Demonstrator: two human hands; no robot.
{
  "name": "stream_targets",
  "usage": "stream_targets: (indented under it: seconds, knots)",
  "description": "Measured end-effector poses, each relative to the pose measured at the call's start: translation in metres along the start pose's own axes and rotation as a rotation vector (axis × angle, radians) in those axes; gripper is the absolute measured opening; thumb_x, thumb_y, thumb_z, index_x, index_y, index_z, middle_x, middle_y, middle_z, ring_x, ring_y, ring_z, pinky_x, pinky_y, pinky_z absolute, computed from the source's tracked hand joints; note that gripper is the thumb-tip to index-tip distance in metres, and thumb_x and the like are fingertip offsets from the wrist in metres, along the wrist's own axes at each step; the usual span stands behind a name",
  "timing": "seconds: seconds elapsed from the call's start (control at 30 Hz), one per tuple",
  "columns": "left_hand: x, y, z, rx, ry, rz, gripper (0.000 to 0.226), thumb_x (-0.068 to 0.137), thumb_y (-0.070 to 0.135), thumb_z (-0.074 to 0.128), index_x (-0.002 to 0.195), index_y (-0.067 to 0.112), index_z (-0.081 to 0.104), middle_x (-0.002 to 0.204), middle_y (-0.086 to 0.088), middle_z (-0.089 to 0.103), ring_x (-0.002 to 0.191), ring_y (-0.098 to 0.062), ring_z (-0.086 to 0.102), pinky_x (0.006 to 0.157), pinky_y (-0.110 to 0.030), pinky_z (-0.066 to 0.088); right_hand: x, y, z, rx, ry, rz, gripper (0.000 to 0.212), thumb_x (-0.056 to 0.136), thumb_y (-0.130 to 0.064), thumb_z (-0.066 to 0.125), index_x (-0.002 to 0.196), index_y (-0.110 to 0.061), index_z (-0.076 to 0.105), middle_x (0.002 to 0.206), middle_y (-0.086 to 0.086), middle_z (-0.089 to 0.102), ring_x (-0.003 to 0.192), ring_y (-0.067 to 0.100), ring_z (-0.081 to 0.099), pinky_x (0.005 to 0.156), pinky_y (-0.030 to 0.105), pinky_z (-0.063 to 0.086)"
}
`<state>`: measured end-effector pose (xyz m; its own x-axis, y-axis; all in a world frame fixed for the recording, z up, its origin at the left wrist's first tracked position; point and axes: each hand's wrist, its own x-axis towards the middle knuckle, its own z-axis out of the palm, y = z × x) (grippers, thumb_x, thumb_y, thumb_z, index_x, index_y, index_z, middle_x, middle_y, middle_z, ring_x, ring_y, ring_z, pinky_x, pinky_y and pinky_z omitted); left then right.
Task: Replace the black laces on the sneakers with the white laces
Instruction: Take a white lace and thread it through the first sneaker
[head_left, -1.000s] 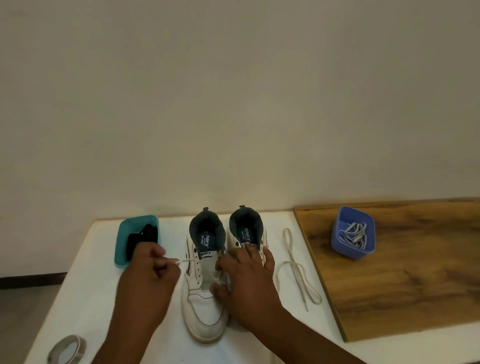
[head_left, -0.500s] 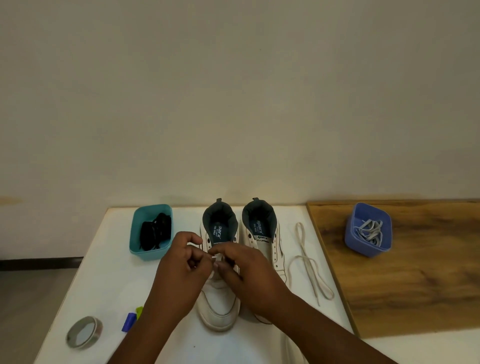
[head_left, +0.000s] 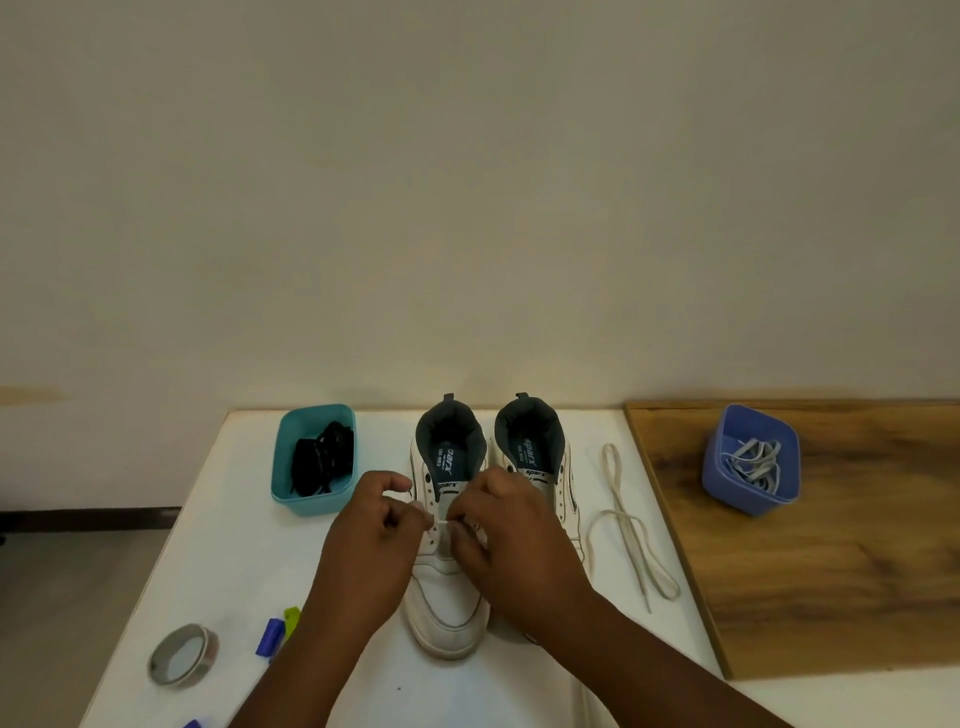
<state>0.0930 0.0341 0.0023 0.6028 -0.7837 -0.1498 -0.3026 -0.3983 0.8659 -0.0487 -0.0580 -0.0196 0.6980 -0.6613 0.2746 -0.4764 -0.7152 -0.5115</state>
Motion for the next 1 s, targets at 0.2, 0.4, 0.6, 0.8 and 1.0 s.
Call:
stream_targets:
  seconds: [0.2,0.4,0.6,0.8,1.0]
  knots:
    - [0.001,-0.021,0.014,0.212,0.041,-0.055,0.015,0.100,0.016,0.055,0.107,0.028,0.057,0.102,0.005,0.064,0.084,-0.004,0.055,0.071,-0.019,0.039,-0.007,-0.002,0.011,-0.412,0.014,0.067,0.016,0.086,-0.040,0.062,0.078,-0.032,0.073,0.154,0.006,0.043,0.152,0.038,0.021,0.120,0.057,0.022]
    - [0.004,-0.028,0.015,0.209,-0.018,-0.064,0.014,0.099,0.019,0.058,0.111,0.025,0.061,0.096,0.010,0.061,0.090,-0.008,0.058,0.079,-0.020,0.042,-0.007,-0.004,0.024,-0.325,0.010,0.131,0.014,0.084,-0.041,0.062,0.074,-0.035,0.070,0.167,0.004,0.026,0.156,0.040,0.001,0.122,0.061,0.013]
    - [0.005,-0.030,0.011,0.161,-0.040,-0.054,0.016,0.092,0.011,0.063,0.102,0.023,0.067,0.092,0.007,0.071,0.089,-0.010,0.066,0.087,-0.030,0.053,-0.006,-0.004,0.030,-0.167,-0.021,0.228,0.008,0.086,-0.035,0.066,0.083,-0.038,0.072,0.168,-0.009,0.017,0.156,0.033,-0.007,0.122,0.054,0.001]
    - [0.010,-0.032,0.012,0.174,-0.035,-0.065,0.016,0.088,0.009,0.069,0.100,0.020,0.069,0.093,0.002,0.074,0.085,-0.012,0.068,0.077,-0.015,0.049,-0.006,-0.009,0.036,-0.142,-0.008,0.276,0.008,0.088,-0.035,0.067,0.083,-0.036,0.074,0.168,-0.013,0.014,0.156,0.031,-0.007,0.121,0.054,0.002]
    - [0.009,-0.032,0.011,0.177,-0.018,-0.077,0.020,0.084,0.009,0.072,0.091,0.027,0.068,0.086,0.007,0.072,0.080,-0.010,0.066,0.074,-0.017,0.048,-0.007,-0.007,0.033,-0.075,-0.059,0.271,0.005,0.087,-0.038,0.071,0.085,-0.040,0.075,0.167,-0.018,0.015,0.156,0.026,-0.013,0.119,0.052,0.000]
